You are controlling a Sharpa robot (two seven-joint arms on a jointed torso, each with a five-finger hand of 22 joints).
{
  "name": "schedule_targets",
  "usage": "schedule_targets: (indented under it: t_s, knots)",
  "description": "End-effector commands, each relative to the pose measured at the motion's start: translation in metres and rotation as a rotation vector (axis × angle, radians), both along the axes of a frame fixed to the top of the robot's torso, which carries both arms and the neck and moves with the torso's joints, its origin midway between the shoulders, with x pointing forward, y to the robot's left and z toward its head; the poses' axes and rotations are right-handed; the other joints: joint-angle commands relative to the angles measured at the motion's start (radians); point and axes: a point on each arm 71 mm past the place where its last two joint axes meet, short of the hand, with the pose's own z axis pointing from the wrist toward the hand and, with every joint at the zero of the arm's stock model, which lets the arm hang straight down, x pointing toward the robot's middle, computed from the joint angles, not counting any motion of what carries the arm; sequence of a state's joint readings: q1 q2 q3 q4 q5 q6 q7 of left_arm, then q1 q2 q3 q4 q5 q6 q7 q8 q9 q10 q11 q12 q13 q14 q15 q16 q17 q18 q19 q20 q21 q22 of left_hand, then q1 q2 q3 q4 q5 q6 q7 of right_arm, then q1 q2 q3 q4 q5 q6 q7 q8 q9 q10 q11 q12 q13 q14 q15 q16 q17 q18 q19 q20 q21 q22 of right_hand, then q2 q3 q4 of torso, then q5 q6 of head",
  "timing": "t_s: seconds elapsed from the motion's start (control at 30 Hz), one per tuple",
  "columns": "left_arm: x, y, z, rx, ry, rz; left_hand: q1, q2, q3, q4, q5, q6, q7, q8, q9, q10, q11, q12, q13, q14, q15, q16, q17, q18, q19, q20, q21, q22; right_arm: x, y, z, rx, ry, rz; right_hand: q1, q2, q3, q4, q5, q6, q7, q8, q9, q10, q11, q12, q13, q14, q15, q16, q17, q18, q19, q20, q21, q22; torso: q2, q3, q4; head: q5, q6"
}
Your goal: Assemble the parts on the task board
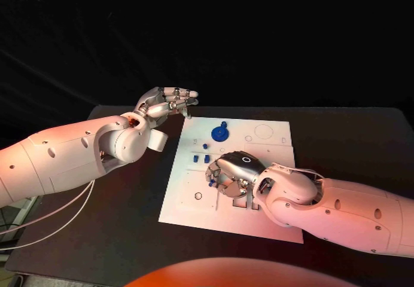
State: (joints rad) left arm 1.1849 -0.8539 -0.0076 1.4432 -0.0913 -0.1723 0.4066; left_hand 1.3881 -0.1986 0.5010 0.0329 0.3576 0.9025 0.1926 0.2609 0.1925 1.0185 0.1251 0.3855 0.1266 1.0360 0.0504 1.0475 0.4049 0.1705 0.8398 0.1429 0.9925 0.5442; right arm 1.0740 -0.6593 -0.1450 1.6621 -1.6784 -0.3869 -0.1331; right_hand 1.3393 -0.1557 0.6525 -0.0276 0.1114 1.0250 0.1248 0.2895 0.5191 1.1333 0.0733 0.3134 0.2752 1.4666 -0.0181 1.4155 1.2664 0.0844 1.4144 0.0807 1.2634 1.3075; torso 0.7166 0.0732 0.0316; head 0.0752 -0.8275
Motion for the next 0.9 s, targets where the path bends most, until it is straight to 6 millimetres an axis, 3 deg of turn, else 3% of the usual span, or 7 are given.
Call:
schedule_targets:
  t_s: [0.03, 0.9]
  knots:
    - [0.0, -0.003, 0.001, -0.005, -0.007, -0.021, 0.003, 0.0, -0.001, -0.007, 0.006, -0.006, 0.002, -0.005, -0.001, -0.006, 0.0, 0.002, 0.001, -0.003, 0.0, -0.004, -0.001, 0.013, -0.005, 0.003, -0.007, -0.002, -0.001, 0.0, -0.003, -0.026, 0.006, 0.012, -0.002, 0.005, -0.003, -0.005, 0.006, 0.004, 0.004, 0.005, 0.001, 0.019, -0.019, 0.004, 0.001, 0.042, -0.003, 0.003, -0.001, -0.007, -0.002, 0.001, -0.005, 0.042, -0.001, -0.0002, 0.0001, 0.002, -0.001]
    - [-0.001, -0.003, 0.001, -0.003, -0.001, -0.025, 0.003, 0.002, -0.001, -0.008, 0.006, -0.007, 0.002, -0.006, -0.001, -0.008, 0.0, 0.003, 0.001, -0.004, 0.0, -0.005, -0.002, 0.013, -0.005, 0.003, -0.008, -0.002, -0.003, 0.009, -0.011, -0.105, -0.014, 0.021, -0.008, 0.003, -0.008, -0.004, 0.003, 0.003, 0.004, 0.006, 0.002, 0.019, -0.018, 0.002, 0.002, 0.041, -0.003, 0.001, -0.005, -0.007, -0.003, 0.002, -0.007, 0.041, 0.0, -0.0006, 0.0024, 0.005, -0.005]
